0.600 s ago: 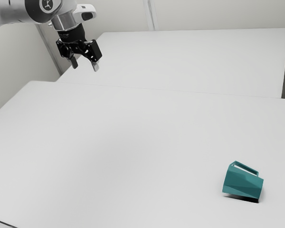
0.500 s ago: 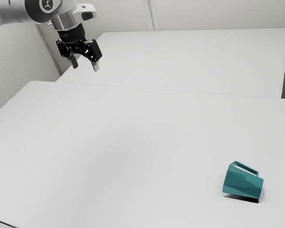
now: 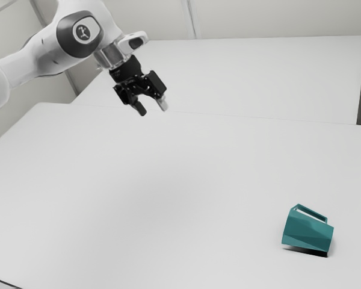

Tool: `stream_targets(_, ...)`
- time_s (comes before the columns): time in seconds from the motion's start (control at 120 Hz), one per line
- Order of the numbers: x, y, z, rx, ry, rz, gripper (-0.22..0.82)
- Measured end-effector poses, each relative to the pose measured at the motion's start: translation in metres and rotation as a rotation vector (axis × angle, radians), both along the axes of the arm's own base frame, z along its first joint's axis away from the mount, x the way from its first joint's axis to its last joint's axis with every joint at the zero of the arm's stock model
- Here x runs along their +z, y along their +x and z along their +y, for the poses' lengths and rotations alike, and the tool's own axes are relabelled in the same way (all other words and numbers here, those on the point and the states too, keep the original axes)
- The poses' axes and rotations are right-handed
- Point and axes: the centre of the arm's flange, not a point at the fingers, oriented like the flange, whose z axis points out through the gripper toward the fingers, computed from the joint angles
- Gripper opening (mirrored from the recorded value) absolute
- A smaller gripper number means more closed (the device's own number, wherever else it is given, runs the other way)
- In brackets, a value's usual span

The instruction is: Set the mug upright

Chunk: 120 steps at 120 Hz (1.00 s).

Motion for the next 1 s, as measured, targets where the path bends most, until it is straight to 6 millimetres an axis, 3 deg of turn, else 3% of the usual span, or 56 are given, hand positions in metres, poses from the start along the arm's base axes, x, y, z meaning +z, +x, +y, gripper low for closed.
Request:
stream_targets(0.1, -0.028, 0.000, -0.010, -0.019, -0.137, -0.008, 0.59)
stream_targets(0.3, -0.061, -0.001, -0.037, -0.078, -0.320, -0.080, 0.59)
stream_targets(0.458, -0.095, -0.011, -0.069, -0.141, -0.418, -0.104, 0.58)
stream_targets(0.642, -0.141, -0.027, -0.082, -0.118, -0.545, -0.087, 0.58)
stream_targets(1.0, -0.195, -0.058, -0.136, -0.117, -0.649, 0.008, 0.56)
